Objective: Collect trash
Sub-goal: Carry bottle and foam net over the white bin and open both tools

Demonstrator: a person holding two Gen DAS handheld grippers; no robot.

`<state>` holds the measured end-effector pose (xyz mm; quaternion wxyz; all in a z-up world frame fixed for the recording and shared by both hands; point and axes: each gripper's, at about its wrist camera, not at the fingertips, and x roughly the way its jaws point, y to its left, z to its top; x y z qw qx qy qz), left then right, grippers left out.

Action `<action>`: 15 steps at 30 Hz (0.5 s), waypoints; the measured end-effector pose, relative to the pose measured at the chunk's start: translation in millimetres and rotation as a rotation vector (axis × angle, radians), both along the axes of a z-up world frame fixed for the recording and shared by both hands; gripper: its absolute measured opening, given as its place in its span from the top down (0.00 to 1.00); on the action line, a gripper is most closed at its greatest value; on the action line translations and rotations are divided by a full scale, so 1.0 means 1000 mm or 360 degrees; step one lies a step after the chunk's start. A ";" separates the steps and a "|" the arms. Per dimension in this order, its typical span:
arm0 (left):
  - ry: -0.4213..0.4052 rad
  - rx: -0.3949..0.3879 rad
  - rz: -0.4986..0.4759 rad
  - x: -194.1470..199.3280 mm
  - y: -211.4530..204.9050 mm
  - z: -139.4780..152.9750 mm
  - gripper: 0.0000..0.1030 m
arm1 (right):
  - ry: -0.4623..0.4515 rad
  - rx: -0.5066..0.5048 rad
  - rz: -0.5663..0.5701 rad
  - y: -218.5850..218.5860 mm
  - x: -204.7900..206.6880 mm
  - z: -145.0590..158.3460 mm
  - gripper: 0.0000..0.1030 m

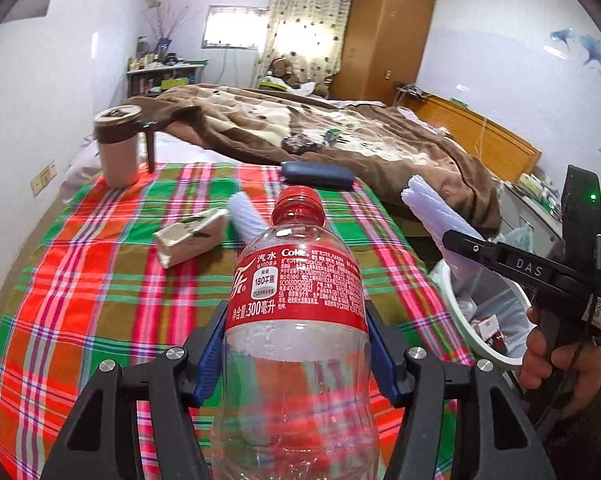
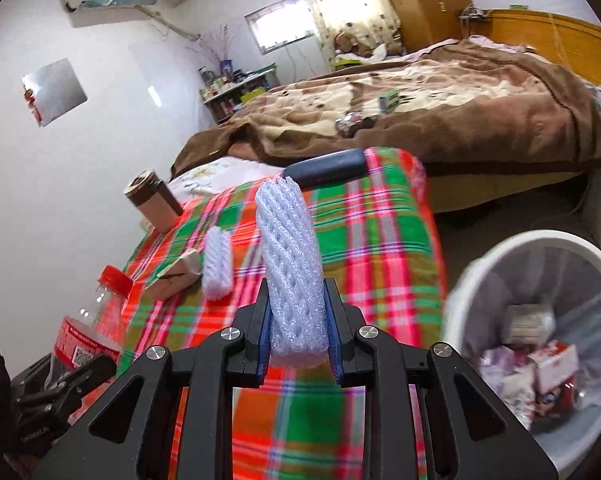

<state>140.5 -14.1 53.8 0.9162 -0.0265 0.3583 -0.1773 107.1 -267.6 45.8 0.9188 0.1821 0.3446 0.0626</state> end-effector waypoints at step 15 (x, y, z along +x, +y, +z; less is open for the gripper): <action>-0.0027 0.0016 -0.0284 -0.019 -0.097 0.008 0.40 | -0.0002 -0.0003 -0.0293 -0.062 -0.053 0.000 0.77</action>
